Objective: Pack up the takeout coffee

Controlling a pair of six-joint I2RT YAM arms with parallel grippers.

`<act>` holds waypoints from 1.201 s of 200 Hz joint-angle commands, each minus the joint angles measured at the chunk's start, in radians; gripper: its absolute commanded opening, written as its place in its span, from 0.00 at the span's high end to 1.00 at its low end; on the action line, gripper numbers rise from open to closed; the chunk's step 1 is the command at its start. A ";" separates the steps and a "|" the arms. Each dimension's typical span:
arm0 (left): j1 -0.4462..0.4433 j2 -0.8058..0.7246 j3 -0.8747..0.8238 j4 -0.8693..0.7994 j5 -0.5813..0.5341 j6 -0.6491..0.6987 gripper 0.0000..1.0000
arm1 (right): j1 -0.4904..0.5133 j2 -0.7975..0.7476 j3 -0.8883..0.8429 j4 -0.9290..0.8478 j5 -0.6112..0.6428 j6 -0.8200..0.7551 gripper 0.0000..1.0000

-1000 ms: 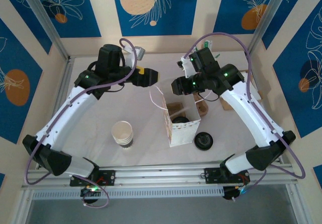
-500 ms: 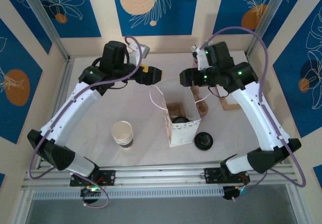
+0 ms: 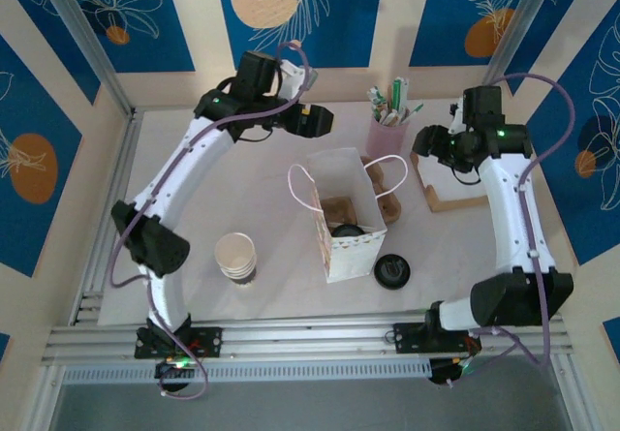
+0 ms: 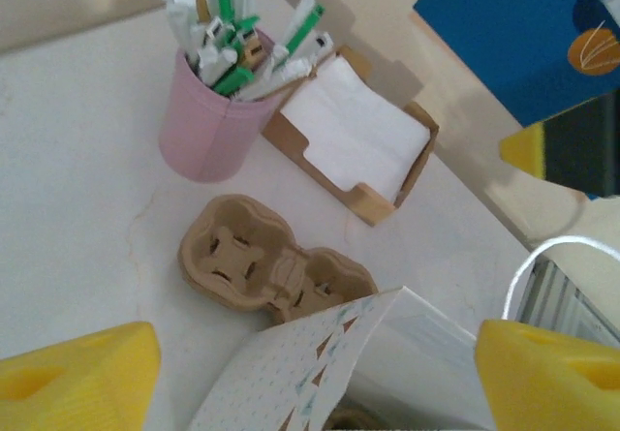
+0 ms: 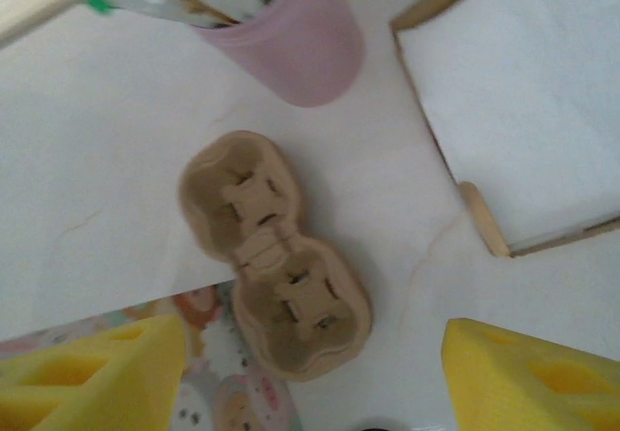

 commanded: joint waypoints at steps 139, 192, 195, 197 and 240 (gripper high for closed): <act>-0.003 0.164 -0.044 0.064 0.132 -0.023 0.59 | -0.216 0.615 0.232 0.098 0.119 -0.085 0.50; -0.007 0.131 -0.115 0.108 0.134 -0.032 0.59 | -0.228 0.756 0.370 0.045 0.137 -0.125 0.54; -0.008 0.130 -0.118 0.109 0.134 -0.031 0.59 | -0.229 0.760 0.372 0.044 0.138 -0.127 0.54; -0.008 0.129 -0.119 0.110 0.133 -0.031 0.59 | -0.229 0.763 0.373 0.044 0.138 -0.128 0.54; -0.010 0.124 -0.132 0.113 0.128 -0.028 0.57 | -0.230 0.807 0.378 0.026 0.115 -0.135 0.53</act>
